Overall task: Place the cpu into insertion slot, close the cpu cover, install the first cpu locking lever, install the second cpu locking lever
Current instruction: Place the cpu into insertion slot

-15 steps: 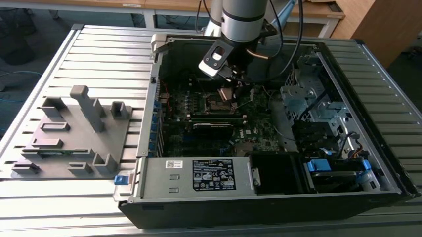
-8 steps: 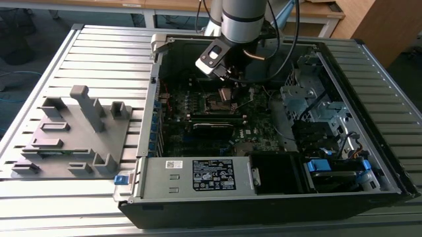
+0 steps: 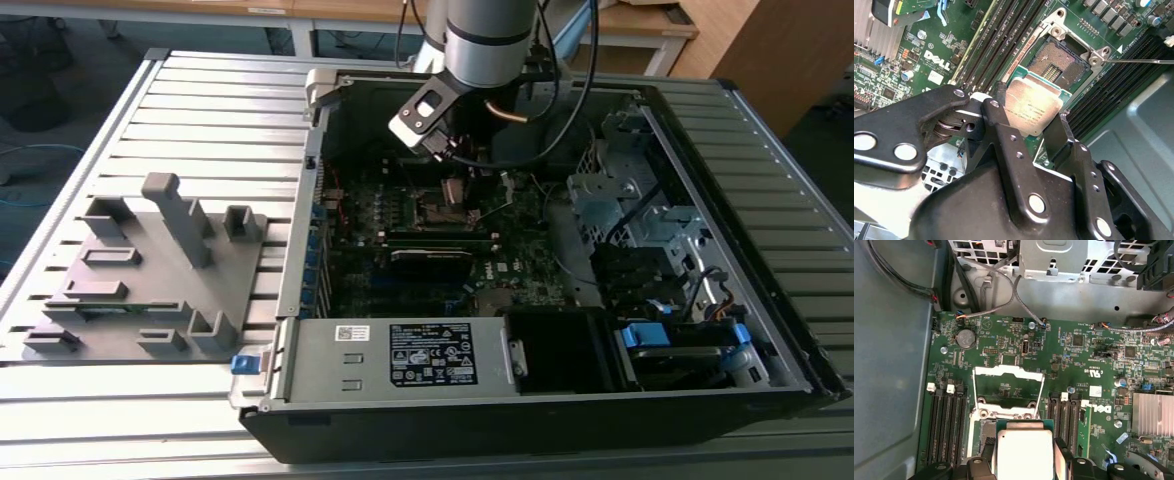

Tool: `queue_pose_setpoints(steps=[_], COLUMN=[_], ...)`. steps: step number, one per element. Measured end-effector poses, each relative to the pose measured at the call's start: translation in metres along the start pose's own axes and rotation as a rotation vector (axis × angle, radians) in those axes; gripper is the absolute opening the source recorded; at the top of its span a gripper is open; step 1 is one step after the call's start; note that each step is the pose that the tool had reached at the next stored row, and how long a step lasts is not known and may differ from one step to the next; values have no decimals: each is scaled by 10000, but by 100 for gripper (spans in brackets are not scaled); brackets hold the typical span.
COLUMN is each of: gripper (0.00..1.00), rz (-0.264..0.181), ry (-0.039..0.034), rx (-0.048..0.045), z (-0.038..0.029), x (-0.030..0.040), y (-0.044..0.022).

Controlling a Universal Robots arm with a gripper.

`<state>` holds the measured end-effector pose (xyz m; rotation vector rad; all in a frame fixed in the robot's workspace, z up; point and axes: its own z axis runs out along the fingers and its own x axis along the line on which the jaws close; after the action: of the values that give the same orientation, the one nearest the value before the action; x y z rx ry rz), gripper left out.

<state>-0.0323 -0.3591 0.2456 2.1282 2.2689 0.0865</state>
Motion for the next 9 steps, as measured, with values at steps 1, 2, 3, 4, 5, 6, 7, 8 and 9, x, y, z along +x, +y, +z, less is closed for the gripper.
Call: queue_pose_setpoints(steps=[1,2,3,4,5,6,7,8,9], gripper=[54,54,54,54,54,54,54,54,54], rz=[0,0,0,0,0,0,0,0,0], ry=[0,1,1,2,2,1,0,-1,-2], rx=[0,-1,-1,-1,-1,0,0,1,1], z=[0,0,1,4,9,14,18,18,18], x=[0,0,0,0,0,0,0,-1,-1], y=[0,0,0,-1,-1,-1,-1,-1,-1])
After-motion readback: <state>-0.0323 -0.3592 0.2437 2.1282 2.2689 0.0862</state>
